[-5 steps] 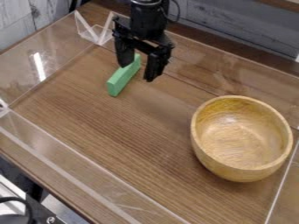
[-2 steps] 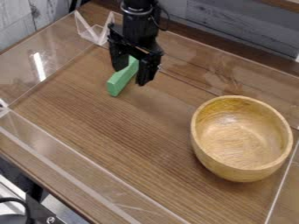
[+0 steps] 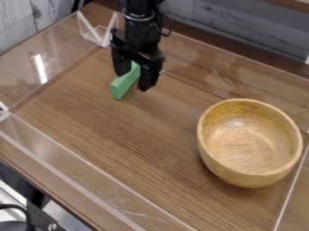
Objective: Put the green block in the brown bowl
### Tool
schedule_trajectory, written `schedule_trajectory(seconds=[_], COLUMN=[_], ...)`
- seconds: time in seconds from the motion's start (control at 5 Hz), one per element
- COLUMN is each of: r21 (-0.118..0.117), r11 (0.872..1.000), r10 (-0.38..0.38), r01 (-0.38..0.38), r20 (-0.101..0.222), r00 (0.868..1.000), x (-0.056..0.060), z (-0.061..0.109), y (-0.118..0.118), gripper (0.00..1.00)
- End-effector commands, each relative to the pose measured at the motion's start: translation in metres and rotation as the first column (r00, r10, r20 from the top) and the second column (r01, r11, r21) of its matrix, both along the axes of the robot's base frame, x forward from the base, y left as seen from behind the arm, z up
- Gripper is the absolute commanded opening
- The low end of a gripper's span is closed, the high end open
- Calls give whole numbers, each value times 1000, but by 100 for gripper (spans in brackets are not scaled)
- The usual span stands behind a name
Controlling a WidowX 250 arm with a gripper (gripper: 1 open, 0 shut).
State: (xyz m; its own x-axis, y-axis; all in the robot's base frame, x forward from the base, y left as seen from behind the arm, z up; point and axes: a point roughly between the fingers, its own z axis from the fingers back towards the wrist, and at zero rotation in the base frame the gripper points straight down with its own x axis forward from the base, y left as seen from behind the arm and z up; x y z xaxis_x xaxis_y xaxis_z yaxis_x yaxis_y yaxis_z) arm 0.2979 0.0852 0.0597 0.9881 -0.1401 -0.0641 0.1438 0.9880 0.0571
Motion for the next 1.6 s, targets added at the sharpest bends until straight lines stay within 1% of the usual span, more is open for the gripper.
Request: schedule_trajectory(seconds=[0.0,1.0,1.4], r21=[17,15,16], r11=[1000,1000,1000], r10=[2,-9,-8], r01=[-3,7,7], r20=[65,88,77], r00=[998,996,997], x=[12,25,28], z=[14,2,-12], y=[10,23,32], gripper=[100,100,100])
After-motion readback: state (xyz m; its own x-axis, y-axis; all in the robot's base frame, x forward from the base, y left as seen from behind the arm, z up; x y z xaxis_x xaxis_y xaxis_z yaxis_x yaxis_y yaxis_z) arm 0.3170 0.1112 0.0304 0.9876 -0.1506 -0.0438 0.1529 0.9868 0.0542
